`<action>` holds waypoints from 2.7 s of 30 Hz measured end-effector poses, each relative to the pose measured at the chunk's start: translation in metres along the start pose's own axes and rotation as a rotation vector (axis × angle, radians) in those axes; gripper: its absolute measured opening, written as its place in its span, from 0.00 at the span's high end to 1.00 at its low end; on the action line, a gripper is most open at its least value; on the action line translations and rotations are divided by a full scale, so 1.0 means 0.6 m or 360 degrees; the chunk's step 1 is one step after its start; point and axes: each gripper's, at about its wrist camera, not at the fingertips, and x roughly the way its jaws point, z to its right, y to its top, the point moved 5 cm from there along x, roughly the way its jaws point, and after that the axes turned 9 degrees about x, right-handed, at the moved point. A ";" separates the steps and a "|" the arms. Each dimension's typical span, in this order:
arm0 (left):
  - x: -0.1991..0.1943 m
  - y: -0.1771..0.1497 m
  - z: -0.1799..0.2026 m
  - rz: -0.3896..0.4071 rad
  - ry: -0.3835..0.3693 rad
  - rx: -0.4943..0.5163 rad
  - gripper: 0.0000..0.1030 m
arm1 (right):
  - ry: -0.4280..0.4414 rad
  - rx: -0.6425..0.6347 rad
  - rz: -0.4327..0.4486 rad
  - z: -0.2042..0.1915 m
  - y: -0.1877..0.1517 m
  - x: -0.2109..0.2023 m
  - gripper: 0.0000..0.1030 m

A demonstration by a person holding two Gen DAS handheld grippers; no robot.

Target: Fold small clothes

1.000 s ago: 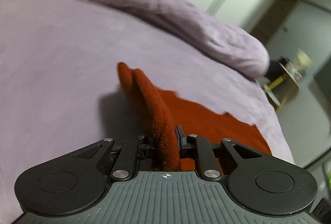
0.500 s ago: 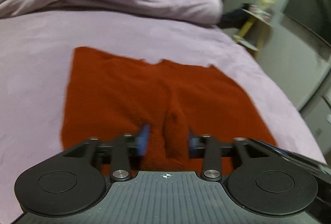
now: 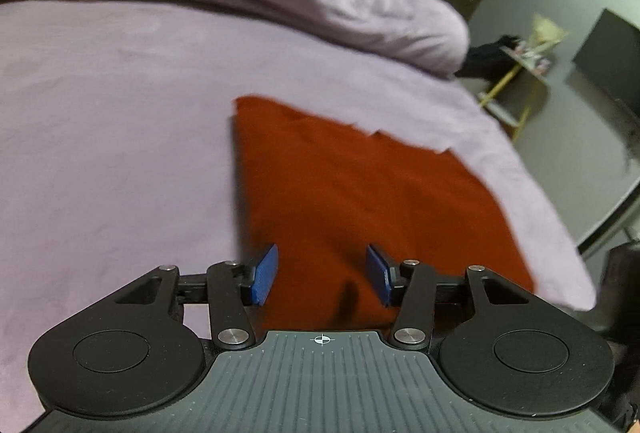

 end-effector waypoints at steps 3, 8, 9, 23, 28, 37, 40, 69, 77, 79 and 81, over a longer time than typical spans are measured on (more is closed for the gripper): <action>0.027 -0.019 -0.014 -0.0128 -0.0017 -0.0030 0.50 | -0.0109 -0.0019 -0.0165 0.027 -0.022 0.037 0.84; 0.034 -0.039 -0.030 -0.0127 -0.0064 -0.0116 0.48 | 0.0051 0.0270 -0.0026 0.059 0.035 0.003 0.59; 0.033 -0.040 -0.033 -0.0126 -0.0067 -0.0126 0.48 | 0.0074 0.0337 -0.0042 0.066 0.046 0.010 0.47; 0.026 -0.063 -0.002 -0.0234 0.0018 0.0072 0.47 | 0.0173 0.0225 -0.0210 -0.032 0.094 0.147 0.74; 0.033 -0.056 0.013 -0.0223 0.0096 0.0095 0.47 | -0.0051 -0.0239 -0.0096 -0.080 0.095 0.130 0.88; 0.048 -0.052 0.035 -0.0218 0.0116 0.0026 0.49 | -0.0295 -0.0316 0.0213 0.015 0.124 0.018 0.95; 0.048 -0.053 0.039 -0.0212 0.0127 0.0084 0.48 | -0.0252 -0.0086 0.0011 0.082 0.104 0.042 0.90; 0.054 -0.037 0.085 -0.0196 0.0089 0.0113 0.40 | -0.0524 -0.0458 0.0334 0.068 0.140 0.011 0.90; 0.072 -0.042 0.102 -0.0277 0.0024 0.0121 0.40 | -0.0682 -0.0372 0.0302 0.157 0.122 0.027 0.79; 0.065 -0.044 0.099 -0.0273 0.0029 0.0113 0.40 | -0.0632 -0.0229 0.0325 0.164 0.126 -0.006 0.67; 0.059 -0.039 0.102 -0.0237 0.0017 0.0116 0.40 | -0.0541 -0.0065 0.0325 0.178 0.119 -0.047 0.62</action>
